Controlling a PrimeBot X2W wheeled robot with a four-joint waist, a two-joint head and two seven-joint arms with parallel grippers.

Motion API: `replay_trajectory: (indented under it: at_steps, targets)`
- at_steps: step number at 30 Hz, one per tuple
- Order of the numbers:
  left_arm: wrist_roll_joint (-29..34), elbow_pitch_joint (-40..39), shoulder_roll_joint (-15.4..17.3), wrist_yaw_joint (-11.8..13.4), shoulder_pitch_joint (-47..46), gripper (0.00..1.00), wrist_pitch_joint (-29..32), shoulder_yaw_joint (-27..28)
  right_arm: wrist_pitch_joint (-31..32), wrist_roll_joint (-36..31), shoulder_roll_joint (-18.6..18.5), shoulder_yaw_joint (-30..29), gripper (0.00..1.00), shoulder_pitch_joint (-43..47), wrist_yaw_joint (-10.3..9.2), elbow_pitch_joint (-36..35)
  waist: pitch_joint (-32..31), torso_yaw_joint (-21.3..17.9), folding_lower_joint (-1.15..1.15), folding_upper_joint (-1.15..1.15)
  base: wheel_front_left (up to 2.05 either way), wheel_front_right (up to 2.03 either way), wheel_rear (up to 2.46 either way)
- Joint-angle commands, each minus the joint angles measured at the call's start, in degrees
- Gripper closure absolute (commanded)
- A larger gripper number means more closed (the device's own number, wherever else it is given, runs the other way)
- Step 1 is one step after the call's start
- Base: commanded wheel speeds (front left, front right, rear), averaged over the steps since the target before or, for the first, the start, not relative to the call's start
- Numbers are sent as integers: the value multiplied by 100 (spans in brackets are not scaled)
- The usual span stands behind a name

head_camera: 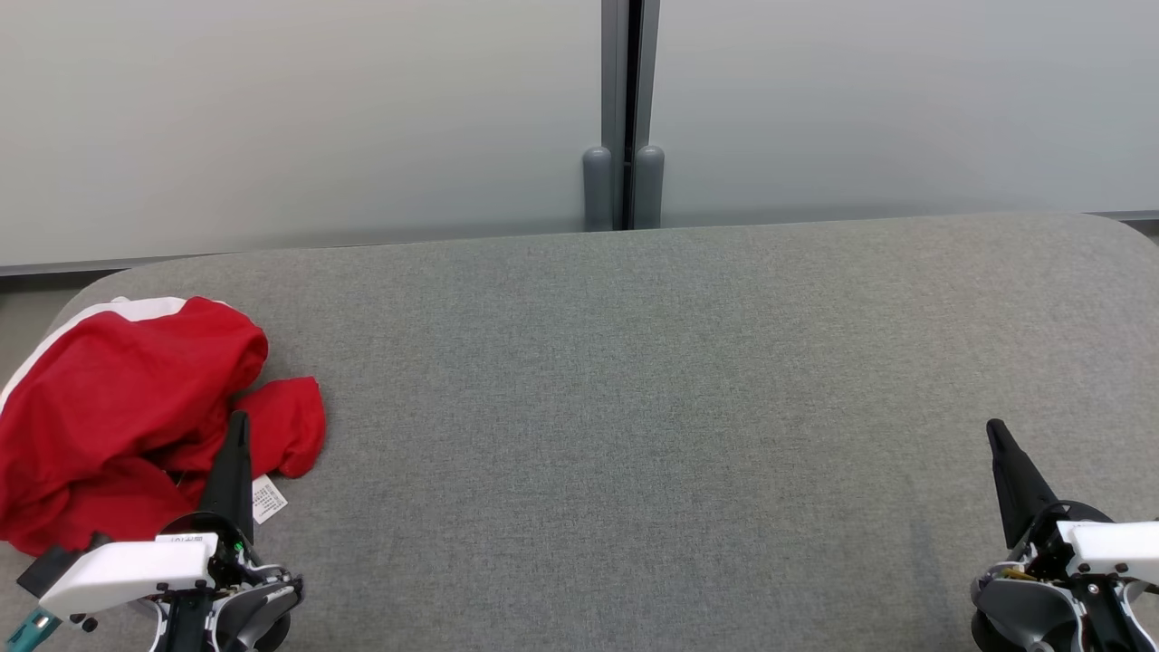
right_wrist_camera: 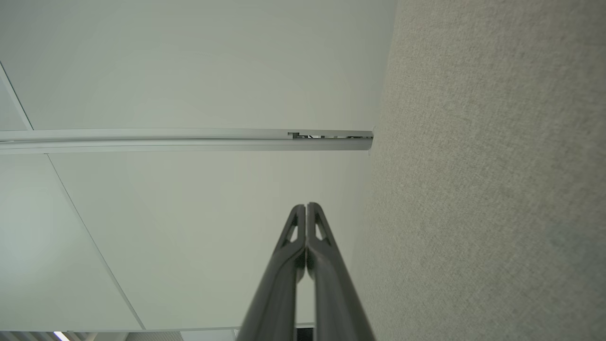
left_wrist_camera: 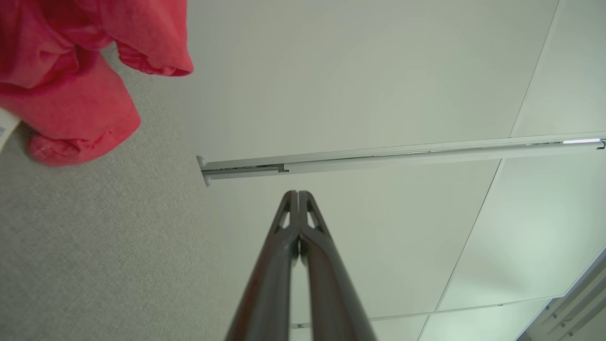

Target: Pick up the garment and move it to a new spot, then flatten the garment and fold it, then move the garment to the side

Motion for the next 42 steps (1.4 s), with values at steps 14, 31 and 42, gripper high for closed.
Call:
replay_trajectory:
  at_steps: [14,31,42]
  targets:
    - [-7,-15,15,-19,-78,100,3,13,13,14,-25,-5,100,-28,2,-12,0,0,0,0,0,0,0]
    - [-7,-15,15,-19,-78,100,3,13,13,14,-25,-5,100,-28,2,-12,0,0,0,0,0,0,0]
    - [-7,-15,15,-19,-78,100,3,13,13,14,-26,-5,100,-28,2,-12,0,0,0,0,0,0,0]
